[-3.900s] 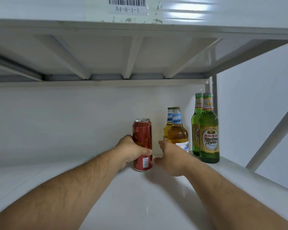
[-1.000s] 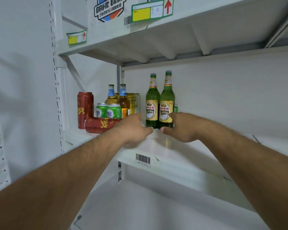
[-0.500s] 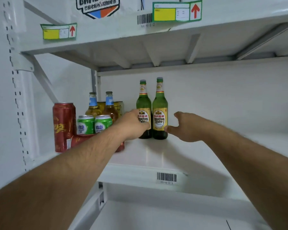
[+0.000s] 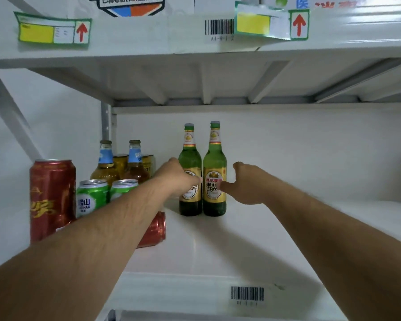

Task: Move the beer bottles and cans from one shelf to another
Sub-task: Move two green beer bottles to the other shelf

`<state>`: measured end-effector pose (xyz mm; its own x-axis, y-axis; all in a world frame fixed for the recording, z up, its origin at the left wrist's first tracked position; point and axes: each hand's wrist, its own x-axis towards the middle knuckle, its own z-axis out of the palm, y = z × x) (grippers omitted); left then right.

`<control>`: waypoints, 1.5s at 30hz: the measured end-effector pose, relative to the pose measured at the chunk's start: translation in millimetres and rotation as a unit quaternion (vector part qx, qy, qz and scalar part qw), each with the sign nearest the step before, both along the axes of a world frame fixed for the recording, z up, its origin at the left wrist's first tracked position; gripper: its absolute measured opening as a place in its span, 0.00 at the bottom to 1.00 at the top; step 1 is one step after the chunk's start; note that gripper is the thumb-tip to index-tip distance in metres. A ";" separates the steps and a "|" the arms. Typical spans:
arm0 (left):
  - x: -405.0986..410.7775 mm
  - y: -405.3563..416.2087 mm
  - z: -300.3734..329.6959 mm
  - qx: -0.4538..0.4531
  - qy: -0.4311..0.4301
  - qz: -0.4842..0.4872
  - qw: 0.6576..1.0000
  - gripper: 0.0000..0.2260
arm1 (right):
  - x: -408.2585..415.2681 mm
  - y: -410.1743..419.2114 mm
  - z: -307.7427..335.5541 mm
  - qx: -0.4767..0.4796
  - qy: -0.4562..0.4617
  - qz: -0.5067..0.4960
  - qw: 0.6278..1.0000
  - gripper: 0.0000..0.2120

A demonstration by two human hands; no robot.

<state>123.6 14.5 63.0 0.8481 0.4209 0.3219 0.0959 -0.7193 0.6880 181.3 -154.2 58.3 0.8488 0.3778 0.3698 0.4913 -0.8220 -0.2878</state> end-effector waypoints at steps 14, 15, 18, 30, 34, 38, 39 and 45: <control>76.2 30.0 2.1 -0.135 0.059 -0.025 0.989 0.19 | 94.6 43.8 18.4 0.257 0.125 0.086 0.955 0.22; 78.8 30.8 2.0 -0.141 0.061 -0.030 0.988 0.18 | 98.1 45.7 17.6 0.261 0.130 0.092 0.952 0.21; 86.2 34.6 0.8 -0.152 0.056 -0.037 0.986 0.16 | 105.2 47.8 13.2 0.273 0.150 0.108 0.944 0.23; 79.1 27.8 8.1 -0.095 0.010 -0.058 0.994 0.15 | 97.7 23.5 14.8 0.384 0.096 0.075 0.915 0.25; 63.7 6.6 16.2 -0.088 -0.017 -0.100 0.991 0.14 | 68.8 -7.5 20.6 0.415 0.069 0.055 0.906 0.22; 43.3 -18.1 15.7 -0.080 -0.022 -0.147 0.986 0.16 | 26.7 -38.3 16.6 0.451 0.054 0.017 0.891 0.21; 38.1 -24.5 13.8 -0.079 -0.021 -0.160 0.984 0.17 | 15.0 -47.1 14.6 0.459 0.048 0.007 0.887 0.22; 2.2 -73.8 2.3 -0.089 -0.029 -0.235 0.967 0.19 | -61.8 -105.0 3.2 0.482 0.004 -0.079 0.872 0.22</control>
<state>125.7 -59.3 65.3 0.9418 0.0462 0.3330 -0.2561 -0.5433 0.7995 119.5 -259.1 61.5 0.8661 -0.2280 0.4449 0.3887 -0.2525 -0.8861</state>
